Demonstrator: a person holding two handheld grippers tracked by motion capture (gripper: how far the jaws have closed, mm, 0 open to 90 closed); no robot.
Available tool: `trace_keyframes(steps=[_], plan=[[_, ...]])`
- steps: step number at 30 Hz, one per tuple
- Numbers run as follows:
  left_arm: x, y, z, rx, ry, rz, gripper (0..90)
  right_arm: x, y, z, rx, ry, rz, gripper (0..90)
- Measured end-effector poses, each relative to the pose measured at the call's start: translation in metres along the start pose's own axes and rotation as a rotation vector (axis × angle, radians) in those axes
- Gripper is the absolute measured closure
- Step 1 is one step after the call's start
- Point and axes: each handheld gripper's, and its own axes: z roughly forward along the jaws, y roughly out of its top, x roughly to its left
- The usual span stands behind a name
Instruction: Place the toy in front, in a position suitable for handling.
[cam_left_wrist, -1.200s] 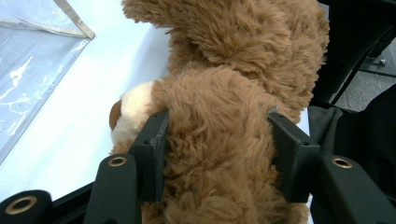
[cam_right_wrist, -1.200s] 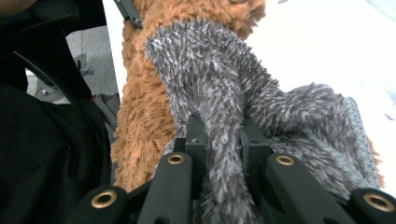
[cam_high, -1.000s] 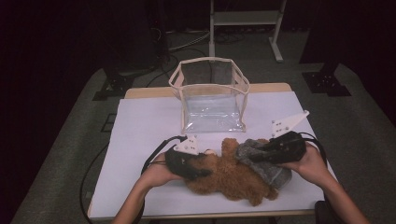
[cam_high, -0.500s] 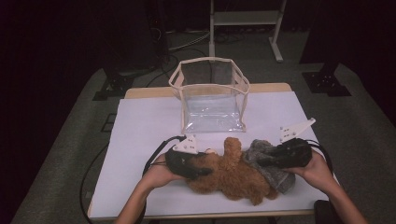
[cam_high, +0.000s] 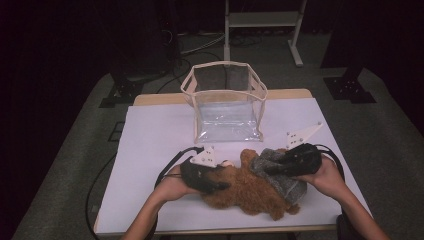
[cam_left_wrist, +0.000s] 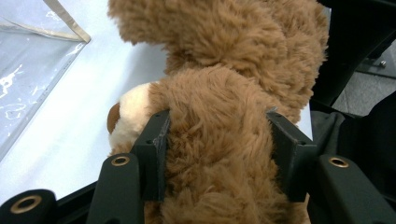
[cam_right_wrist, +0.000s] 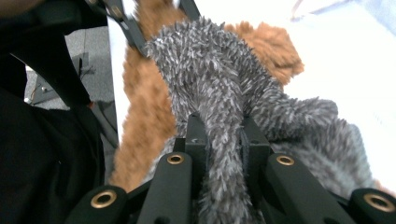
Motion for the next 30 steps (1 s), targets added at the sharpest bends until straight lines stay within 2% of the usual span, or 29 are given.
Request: trace_keyframes(steps=[2, 4, 6, 9, 11, 12, 13, 16, 18, 19, 22, 23, 25, 28, 30], plan=[[-0.001, -0.002, 0.000, -0.015, -0.003, -0.013, 46.9, -0.003, -0.009, -0.005, -0.011, -0.007, 0.023, 77.0], [-0.001, -0.001, 0.001, -0.014, -0.002, -0.011, 47.0, -0.004, -0.013, -0.009, -0.017, -0.016, 0.032, 77.0], [0.000, 0.000, 0.001, -0.004, -0.001, -0.002, 47.0, -0.004, -0.019, -0.021, -0.015, -0.041, 0.048, 76.9], [0.000, 0.003, 0.003, 0.002, -0.001, 0.003, 47.1, 0.002, -0.015, -0.031, -0.026, -0.051, 0.032, 77.0], [0.000, 0.005, 0.005, 0.003, -0.003, 0.004, 47.1, 0.006, -0.008, -0.031, -0.032, -0.048, 0.016, 76.9], [0.000, 0.007, 0.008, 0.002, -0.003, 0.005, 47.0, 0.008, 0.000, -0.027, -0.041, -0.034, -0.007, 76.9], [0.000, 0.007, 0.008, 0.002, -0.003, 0.005, 47.0, 0.008, 0.000, -0.027, -0.041, -0.034, -0.007, 76.9], [0.000, 0.010, 0.009, 0.013, -0.003, 0.014, 47.0, 0.010, 0.009, -0.014, -0.024, -0.015, -0.026, 76.9], [0.000, 0.008, 0.008, 0.008, -0.006, 0.009, 47.0, 0.008, 0.007, -0.003, 0.009, -0.010, -0.019, 76.9], [0.000, 0.008, 0.008, 0.002, -0.005, 0.004, 46.9, 0.005, 0.003, -0.002, 0.008, -0.004, -0.011, 76.9], [0.000, 0.007, 0.008, -0.001, -0.006, 0.004, 46.9, 0.002, -0.006, -0.004, -0.010, 0.006, 0.015, 76.9], [0.000, 0.007, 0.008, -0.001, -0.005, 0.004, 46.9, -0.001, -0.015, -0.009, -0.022, 0.002, 0.037, 76.9], [0.001, 0.008, 0.009, -0.002, -0.003, 0.000, 46.9, -0.001, -0.019, -0.016, -0.024, -0.013, 0.049, 76.9], [0.001, 0.009, 0.009, 0.006, -0.002, 0.007, 46.8, 0.001, -0.016, -0.022, -0.022, -0.029, 0.041, 76.9], [0.001, 0.010, 0.009, 0.006, -0.001, 0.003, 46.7, 0.006, -0.005, -0.025, -0.032, -0.032, 0.011, 76.9]])
